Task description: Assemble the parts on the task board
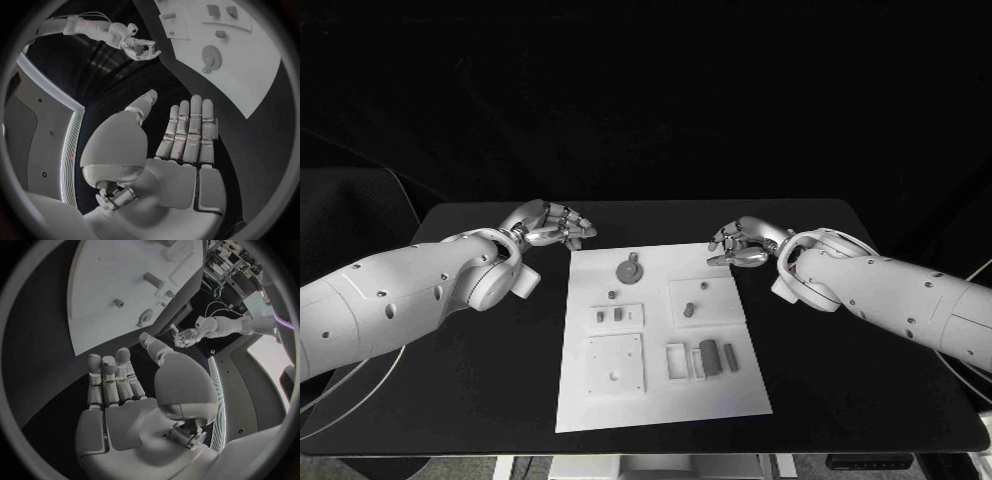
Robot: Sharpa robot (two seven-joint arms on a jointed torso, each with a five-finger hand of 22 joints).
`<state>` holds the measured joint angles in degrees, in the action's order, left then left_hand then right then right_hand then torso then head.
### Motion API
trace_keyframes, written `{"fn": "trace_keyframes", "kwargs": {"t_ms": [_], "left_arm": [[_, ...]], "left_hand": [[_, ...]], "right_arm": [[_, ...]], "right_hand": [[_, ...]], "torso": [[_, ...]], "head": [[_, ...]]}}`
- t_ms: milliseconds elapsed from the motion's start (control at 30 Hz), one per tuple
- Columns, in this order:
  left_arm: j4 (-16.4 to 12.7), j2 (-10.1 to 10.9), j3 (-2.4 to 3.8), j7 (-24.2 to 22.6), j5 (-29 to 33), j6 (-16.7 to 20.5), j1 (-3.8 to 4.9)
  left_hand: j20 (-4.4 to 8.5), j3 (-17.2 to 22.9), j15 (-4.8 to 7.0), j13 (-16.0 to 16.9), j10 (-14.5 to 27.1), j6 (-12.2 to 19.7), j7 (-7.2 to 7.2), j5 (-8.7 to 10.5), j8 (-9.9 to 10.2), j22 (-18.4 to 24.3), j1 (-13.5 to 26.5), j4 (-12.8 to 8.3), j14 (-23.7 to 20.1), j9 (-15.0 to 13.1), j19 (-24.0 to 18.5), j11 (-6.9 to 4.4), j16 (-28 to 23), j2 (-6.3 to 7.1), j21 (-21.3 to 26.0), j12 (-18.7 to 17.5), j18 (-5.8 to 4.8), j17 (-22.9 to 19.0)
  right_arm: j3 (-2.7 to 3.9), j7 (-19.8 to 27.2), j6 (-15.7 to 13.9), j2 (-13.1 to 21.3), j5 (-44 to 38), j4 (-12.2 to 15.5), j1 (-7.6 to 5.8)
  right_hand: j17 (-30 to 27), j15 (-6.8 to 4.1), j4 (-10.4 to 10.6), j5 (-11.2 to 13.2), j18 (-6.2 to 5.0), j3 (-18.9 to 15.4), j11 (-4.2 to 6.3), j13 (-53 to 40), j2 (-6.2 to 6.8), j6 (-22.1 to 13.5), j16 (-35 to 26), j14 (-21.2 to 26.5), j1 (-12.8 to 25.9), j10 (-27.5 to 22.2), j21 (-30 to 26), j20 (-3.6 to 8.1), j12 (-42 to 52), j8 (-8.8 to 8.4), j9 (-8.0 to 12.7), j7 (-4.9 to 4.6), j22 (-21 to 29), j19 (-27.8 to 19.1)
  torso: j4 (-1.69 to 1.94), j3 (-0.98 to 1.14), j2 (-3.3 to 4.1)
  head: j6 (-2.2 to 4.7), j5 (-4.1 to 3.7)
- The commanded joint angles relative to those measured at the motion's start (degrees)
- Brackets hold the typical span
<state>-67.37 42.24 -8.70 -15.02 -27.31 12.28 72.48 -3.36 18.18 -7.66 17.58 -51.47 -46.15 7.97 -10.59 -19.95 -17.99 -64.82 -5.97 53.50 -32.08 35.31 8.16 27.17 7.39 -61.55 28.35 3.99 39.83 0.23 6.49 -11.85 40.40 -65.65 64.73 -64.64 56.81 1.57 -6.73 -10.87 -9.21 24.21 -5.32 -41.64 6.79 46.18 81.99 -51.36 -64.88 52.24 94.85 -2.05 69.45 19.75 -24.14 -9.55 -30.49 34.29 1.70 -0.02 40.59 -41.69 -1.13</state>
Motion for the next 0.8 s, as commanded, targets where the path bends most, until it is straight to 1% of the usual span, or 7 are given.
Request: {"fn": "trace_keyframes", "kwargs": {"t_ms": [33,100,200,367,500,700,800], "left_arm": [[-1.10,0.30,0.05,-3.20,4.59,-0.08,-0.13],[-1.34,0.34,0.05,-3.26,4.86,0.01,-0.26],[-1.56,0.46,0.05,-3.26,5.11,0.04,-0.42],[-1.54,0.42,0.04,-3.22,5.63,-0.70,-0.44],[-1.49,0.35,0.04,-3.28,5.64,-0.84,-0.47],[-1.36,0.14,0.04,-3.31,5.64,-0.75,-0.51],[-1.32,0.10,0.04,-3.28,5.64,-0.79,-0.52]], "left_hand": [[0.16,-0.36,0.04,-0.04,0.42,0.36,-0.15,0.06,0.23,-0.04,0.44,-0.11,-0.30,-0.05,-0.45,-0.06,-0.24,-0.19,0.39,-0.32,-0.55,-0.10],[0.16,-0.36,0.04,-0.04,0.42,0.36,-0.15,0.06,0.23,-0.04,0.43,-0.11,-0.30,-0.05,-0.45,-0.06,-0.25,-0.20,0.39,-0.33,-0.55,-0.10],[0.16,-0.36,0.03,-0.05,0.47,0.31,-0.13,0.05,0.20,-0.06,0.42,-0.11,-0.33,-0.06,-0.47,-0.06,-0.34,-0.26,0.40,-0.39,-0.55,-0.14],[0.17,-0.35,-0.01,-0.06,0.57,0.24,-0.08,0.02,0.16,-0.08,0.36,-0.11,-0.35,-0.08,-0.51,-0.01,-0.49,-0.39,0.41,-0.51,-0.55,-0.20],[0.20,-0.39,-0.12,-0.05,0.67,0.01,0.36,0.01,0.07,-0.17,0.31,-0.07,-0.22,-0.14,-0.55,0.23,-0.76,-0.61,0.41,-0.74,-0.53,-0.30],[0.21,-0.40,-0.13,-0.05,0.67,-0.03,0.41,0.01,0.05,-0.18,0.31,-0.07,-0.20,-0.14,-0.56,0.26,-0.80,-0.63,0.41,-0.77,-0.53,-0.32],[0.21,-0.40,-0.13,-0.05,0.68,-0.03,0.42,0.01,0.05,-0.18,0.31,-0.07,-0.20,-0.15,-0.56,0.27,-0.81,-0.64,0.41,-0.78,-0.53,-0.32]], "right_arm": [[-0.08,0.91,-1.42,0.31,-5.53,0.49,0.46],[-0.17,0.68,-1.67,0.62,-7.12,0.98,0.81],[-0.39,-0.07,-2.04,0.88,-9.76,1.62,1.65],[-1.08,-1.03,-3.01,0.36,-12.54,1.04,2.67],[-1.22,-1.24,-3.54,-0.49,-13.16,0.35,3.56],[-1.36,-1.55,-3.50,-1.50,-13.79,-0.23,3.94],[-1.36,-1.49,-3.72,-1.66,-13.81,-0.24,4.06]], "right_hand": [[-0.10,-0.15,-0.31,-0.15,0.00,-0.03,0.25,0.10,0.06,0.33,0.23,-0.18,-0.52,0.19,1.21,0.13,0.23,0.23,-0.10,0.01,0.05,0.35],[-0.10,-0.18,-0.45,-0.13,-0.02,-0.06,0.29,0.10,0.33,0.44,0.29,-0.28,-0.72,0.32,1.29,0.15,0.30,0.28,-0.13,0.02,0.03,0.41],[-0.10,-0.21,-0.56,-0.12,-0.05,-0.10,0.34,0.10,0.63,0.51,0.37,-0.41,-0.90,0.49,1.38,0.16,0.40,0.31,-0.16,0.02,0.01,0.50],[-0.09,-0.25,-0.63,-0.12,-0.07,-0.14,0.38,0.10,0.85,0.50,0.45,-0.56,-1.06,0.68,1.47,0.18,0.50,0.29,-0.16,0.01,-0.01,0.60],[-0.08,-0.27,-0.65,-0.12,-0.09,-0.17,0.42,0.09,0.95,0.46,0.51,-0.66,-1.14,0.80,1.54,0.19,0.57,0.27,-0.15,0.00,-0.03,0.67],[-0.08,-0.32,-0.69,-0.13,-0.13,-0.15,0.47,0.08,0.99,0.38,0.60,-0.84,-1.32,1.01,1.64,0.20,0.68,0.21,-0.14,-0.01,-0.05,0.79],[-0.08,-0.33,-0.69,-0.13,-0.14,-0.16,0.49,0.09,1.00,0.35,0.62,-0.88,-1.35,1.06,1.67,0.21,0.71,0.19,-0.13,-0.01,-0.06,0.83]], "torso": [[0.01,-0.03,-0.02],[-0.11,0.00,0.04],[-0.09,0.00,0.07],[-0.09,-0.02,0.24],[-0.06,0.05,0.29],[0.01,0.06,0.31],[-0.07,0.03,0.29]], "head": [[0.24,-0.03],[0.44,0.13],[0.50,0.17],[0.59,0.13],[0.50,0.14],[0.40,0.17],[0.39,0.20]]}}
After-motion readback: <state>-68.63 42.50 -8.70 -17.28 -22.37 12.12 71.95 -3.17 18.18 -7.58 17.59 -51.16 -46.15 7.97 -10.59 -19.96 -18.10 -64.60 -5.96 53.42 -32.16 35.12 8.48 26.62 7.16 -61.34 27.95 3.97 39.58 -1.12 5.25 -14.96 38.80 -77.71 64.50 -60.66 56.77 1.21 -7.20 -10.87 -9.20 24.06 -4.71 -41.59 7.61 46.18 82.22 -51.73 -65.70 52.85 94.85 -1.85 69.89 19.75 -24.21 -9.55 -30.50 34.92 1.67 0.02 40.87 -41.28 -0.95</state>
